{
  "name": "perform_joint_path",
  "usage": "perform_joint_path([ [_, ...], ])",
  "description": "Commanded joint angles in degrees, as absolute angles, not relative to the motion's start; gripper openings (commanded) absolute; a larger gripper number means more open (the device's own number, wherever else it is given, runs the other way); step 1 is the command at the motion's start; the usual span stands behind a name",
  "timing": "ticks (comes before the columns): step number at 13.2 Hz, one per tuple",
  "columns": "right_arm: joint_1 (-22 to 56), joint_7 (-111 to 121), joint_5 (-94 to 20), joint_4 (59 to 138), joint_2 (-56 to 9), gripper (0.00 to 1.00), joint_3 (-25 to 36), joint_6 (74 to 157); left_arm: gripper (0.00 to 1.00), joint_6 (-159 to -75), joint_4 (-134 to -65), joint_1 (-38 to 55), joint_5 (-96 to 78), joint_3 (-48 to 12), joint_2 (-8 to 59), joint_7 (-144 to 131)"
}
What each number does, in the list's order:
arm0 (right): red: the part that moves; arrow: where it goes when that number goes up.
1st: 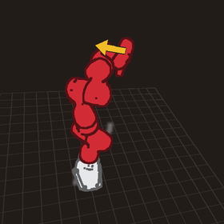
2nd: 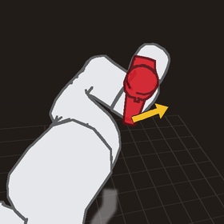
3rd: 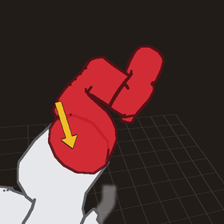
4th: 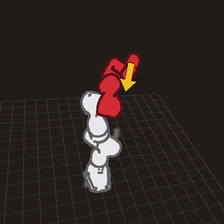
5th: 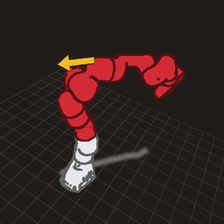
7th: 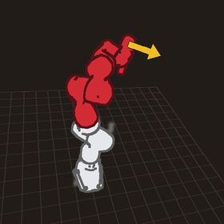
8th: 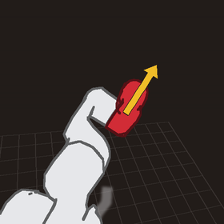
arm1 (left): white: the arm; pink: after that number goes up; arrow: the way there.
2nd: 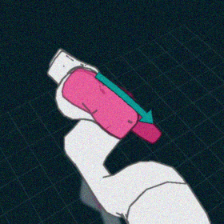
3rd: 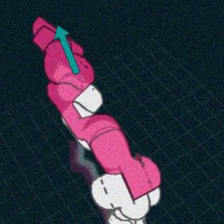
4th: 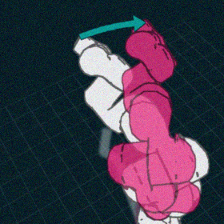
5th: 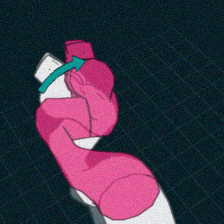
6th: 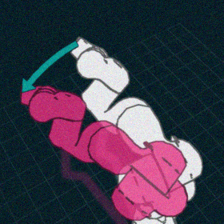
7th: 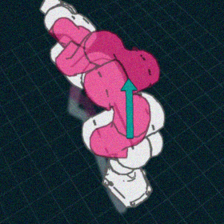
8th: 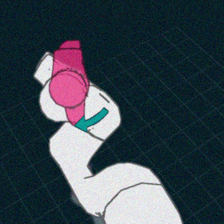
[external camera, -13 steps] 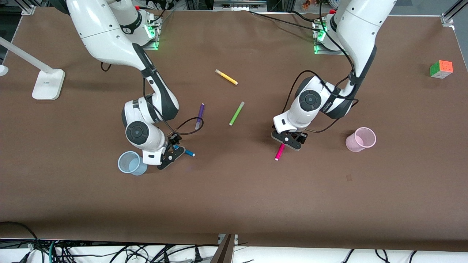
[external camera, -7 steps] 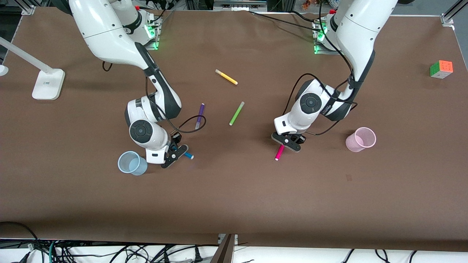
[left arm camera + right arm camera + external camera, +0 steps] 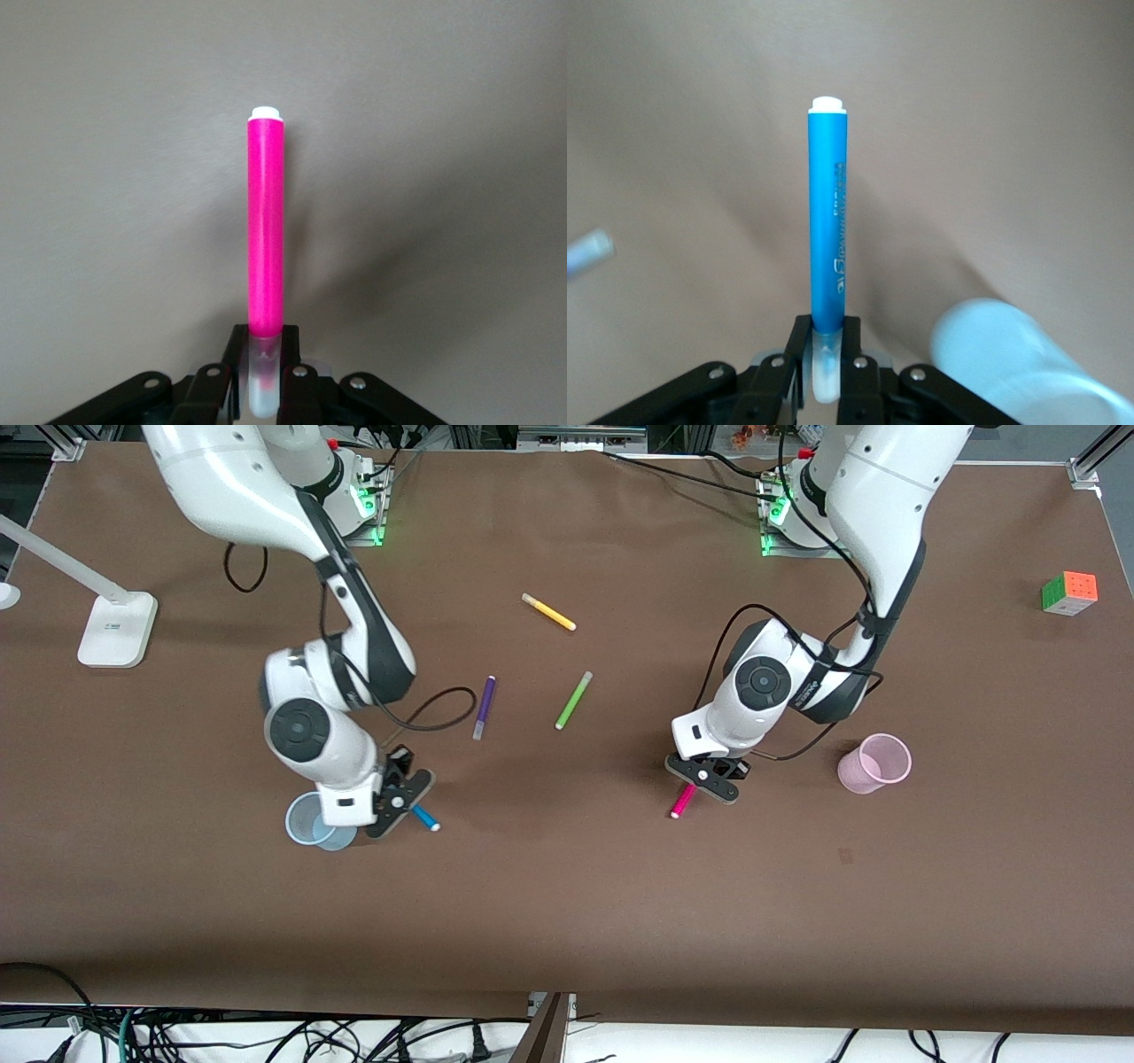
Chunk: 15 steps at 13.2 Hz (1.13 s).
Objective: Place pink and blue markers in matching cups
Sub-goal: 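Lift the blue marker over the blue cup while the left gripper lifts the pink marker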
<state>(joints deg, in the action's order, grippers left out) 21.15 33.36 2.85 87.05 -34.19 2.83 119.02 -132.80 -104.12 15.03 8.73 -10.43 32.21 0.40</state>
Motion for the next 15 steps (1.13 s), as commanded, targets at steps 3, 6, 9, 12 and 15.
perform_joint_path([
  [3, 20.83, 49.09, 14.30, 77.53, -33.40, 0.00, 7.11, 104.26, 0.00, -96.32, -86.61, 14.68, 12.54, -9.76, 30.50, 3.15],
  [6, 20.92, 57.37, 27.37, 77.34, -33.66, 0.00, 8.70, 102.66, 0.00, -79.23, -79.46, 13.80, 23.00, -9.58, 30.59, 11.84],
  [9, 21.36, 58.36, 36.89, 77.34, -36.11, 0.00, 8.70, 102.66, 0.00, -73.31, -79.45, 9.86, 33.10, -9.23, 30.67, 18.18],
  [12, 22.58, 58.01, 41.20, 77.34, -39.54, 0.00, 8.70, 103.88, 0.00, -73.39, -79.72, 6.61, 44.99, -9.05, 31.99, 25.73],
  [15, 24.34, 57.66, 44.21, 77.34, -42.27, 0.00, 8.70, 106.25, 0.00, -73.21, -82.43, 6.59, 45.62, -9.23, 33.30, 29.61],
])
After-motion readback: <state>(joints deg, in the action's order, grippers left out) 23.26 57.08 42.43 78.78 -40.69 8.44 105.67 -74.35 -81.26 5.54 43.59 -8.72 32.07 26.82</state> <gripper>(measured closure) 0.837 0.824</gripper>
